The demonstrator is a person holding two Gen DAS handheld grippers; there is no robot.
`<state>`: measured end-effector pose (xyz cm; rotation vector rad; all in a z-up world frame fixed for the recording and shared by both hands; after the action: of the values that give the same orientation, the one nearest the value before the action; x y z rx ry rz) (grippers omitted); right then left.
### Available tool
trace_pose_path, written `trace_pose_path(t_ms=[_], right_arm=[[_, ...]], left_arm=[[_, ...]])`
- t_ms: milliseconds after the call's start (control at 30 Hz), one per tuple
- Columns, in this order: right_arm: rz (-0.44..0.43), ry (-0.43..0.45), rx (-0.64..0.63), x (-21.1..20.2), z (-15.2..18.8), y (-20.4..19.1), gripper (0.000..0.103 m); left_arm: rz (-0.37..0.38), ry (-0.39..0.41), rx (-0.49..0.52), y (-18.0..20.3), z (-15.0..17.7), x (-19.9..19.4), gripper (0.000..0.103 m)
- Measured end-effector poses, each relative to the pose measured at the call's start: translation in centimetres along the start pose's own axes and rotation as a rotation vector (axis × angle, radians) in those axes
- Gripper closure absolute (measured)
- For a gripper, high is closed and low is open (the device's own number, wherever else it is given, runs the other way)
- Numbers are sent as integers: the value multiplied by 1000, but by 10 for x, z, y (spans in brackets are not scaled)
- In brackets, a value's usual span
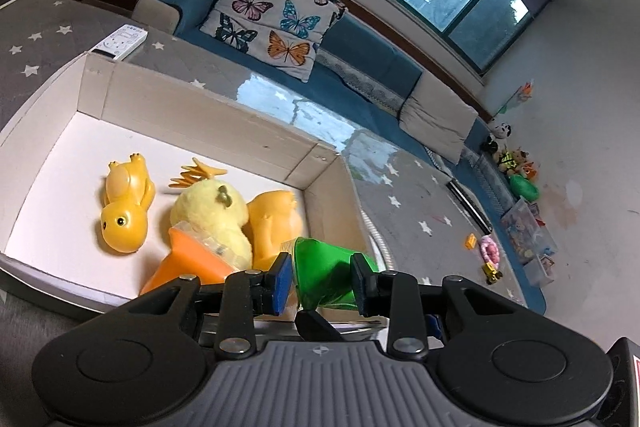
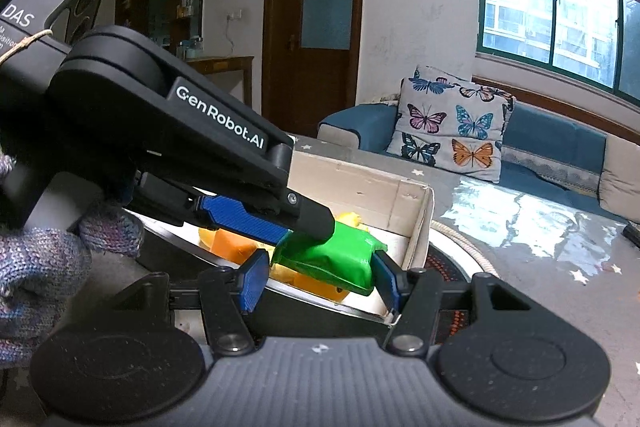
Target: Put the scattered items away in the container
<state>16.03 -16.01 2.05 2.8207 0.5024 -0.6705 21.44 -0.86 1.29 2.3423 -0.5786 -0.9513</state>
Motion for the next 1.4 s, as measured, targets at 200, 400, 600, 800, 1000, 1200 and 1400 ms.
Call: trace_pose_path(t_ms=[200, 400, 600, 800, 1000, 1200, 1400], right_arm=[[-10, -6, 1, 8, 2, 0, 45], [-4, 2, -2, 7, 0, -1, 45], [-11, 1, -1, 8, 0, -3, 46], [-3, -3, 10, 2, 3, -1, 45], [8, -13, 29, -7, 7, 2, 38], [8, -41, 62, -16, 18, 4, 34], [10, -75, 95, -25, 31, 5, 21]], left_arm=[[1, -2, -2, -6, 3, 4, 69], [11, -18, 16, -4, 4, 9, 69], [12, -30, 27, -3, 6, 12, 69], [11, -15, 45, 0, 9, 3, 69], [1, -4, 77, 7, 17, -9, 69], [-29, 18, 133, 15, 30, -27, 69], [-78, 41, 194, 15, 48, -42, 70]])
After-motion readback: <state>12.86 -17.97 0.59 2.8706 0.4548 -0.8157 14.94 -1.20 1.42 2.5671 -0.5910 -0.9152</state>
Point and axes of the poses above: each gripper's, at about its wrist camera, not at the fingertips, and x roughly the way its jaws point, y to its right, z to its underside, the point moved 4 cm from there along x, roughly the way its jaws point, and after that the axes turned 9 degrees about z, right-handed, at the moved point
